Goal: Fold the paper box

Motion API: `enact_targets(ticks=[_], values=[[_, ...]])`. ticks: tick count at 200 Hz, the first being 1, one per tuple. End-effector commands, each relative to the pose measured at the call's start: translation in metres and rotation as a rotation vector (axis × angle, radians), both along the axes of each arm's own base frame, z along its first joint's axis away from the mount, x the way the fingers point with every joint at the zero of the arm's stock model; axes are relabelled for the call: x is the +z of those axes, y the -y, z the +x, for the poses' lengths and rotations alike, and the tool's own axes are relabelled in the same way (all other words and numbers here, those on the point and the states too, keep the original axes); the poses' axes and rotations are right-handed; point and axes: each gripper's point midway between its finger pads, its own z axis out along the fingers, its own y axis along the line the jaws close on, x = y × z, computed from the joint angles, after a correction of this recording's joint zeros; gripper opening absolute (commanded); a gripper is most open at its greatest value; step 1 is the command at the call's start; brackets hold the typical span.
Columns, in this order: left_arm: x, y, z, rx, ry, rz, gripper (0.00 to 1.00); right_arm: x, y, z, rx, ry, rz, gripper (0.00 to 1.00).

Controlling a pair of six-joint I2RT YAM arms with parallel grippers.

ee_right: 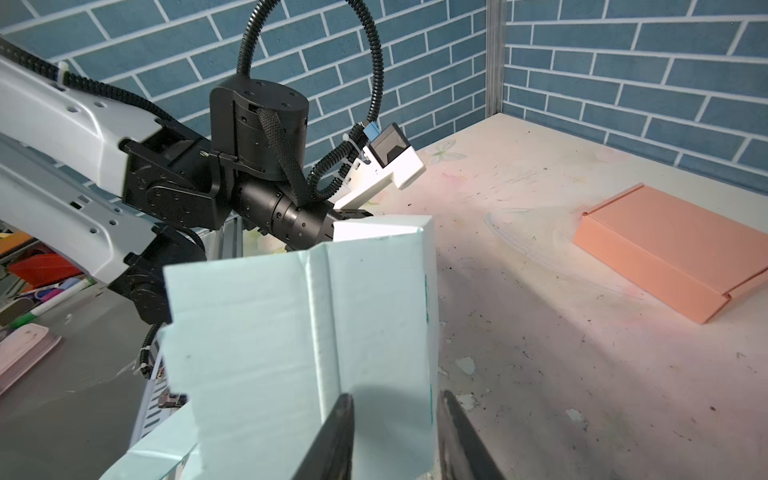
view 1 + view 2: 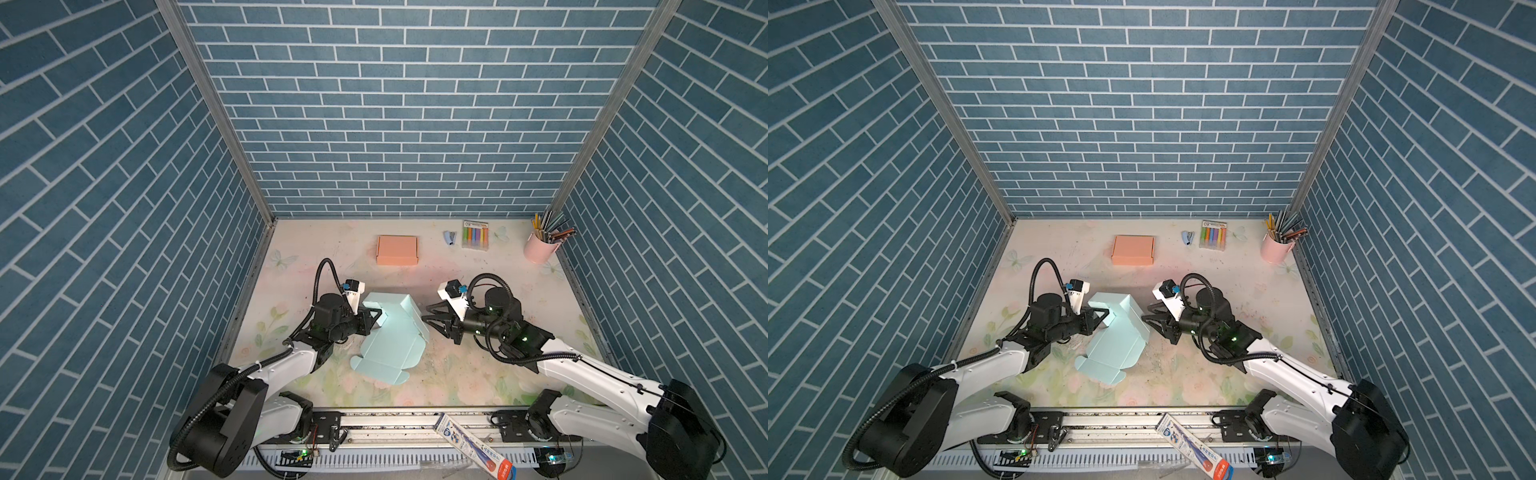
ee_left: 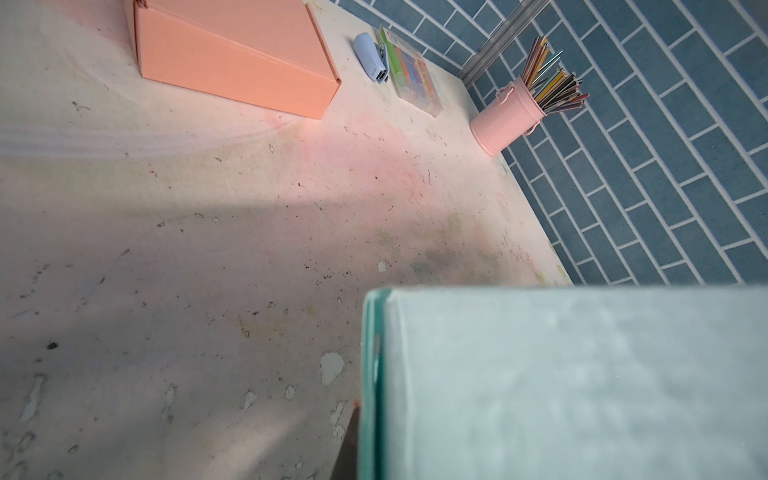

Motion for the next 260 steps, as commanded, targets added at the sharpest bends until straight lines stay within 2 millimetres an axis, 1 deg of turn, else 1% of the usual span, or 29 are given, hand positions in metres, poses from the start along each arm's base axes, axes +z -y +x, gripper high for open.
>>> enact_targets(ticks=[1,36,69,102,121,143,174,216,260], values=[[0.014,0.004,0.010,0.022,0.046,-0.011,0.00,0.006,-0.002,0.014,-0.064,0.075,-0.025,0.36],[0.010,-0.002,0.014,0.085,0.034,0.007,0.00,-0.003,-0.010,0.028,-0.178,0.089,-0.117,0.39],[0.006,-0.006,0.013,0.124,0.018,0.007,0.00,-0.008,-0.018,0.023,-0.200,0.112,-0.152,0.47],[0.007,-0.011,0.010,0.155,0.021,0.029,0.00,-0.019,-0.023,0.026,-0.236,0.121,-0.208,0.48],[0.007,-0.018,0.010,0.212,0.013,0.017,0.00,-0.020,-0.027,0.028,-0.260,0.137,-0.228,0.48],[0.010,-0.025,0.010,0.259,0.013,0.020,0.00,-0.019,-0.025,0.032,-0.322,0.159,-0.251,0.48],[0.014,-0.033,0.006,0.290,0.024,0.025,0.00,-0.009,-0.029,0.022,-0.323,0.206,-0.227,0.50],[0.013,-0.032,0.000,0.277,0.021,0.024,0.00,-0.001,-0.034,0.012,-0.268,0.213,-0.173,0.51],[0.011,-0.032,-0.002,0.271,0.021,0.025,0.00,0.011,-0.034,-0.007,-0.172,0.261,-0.089,0.52]])
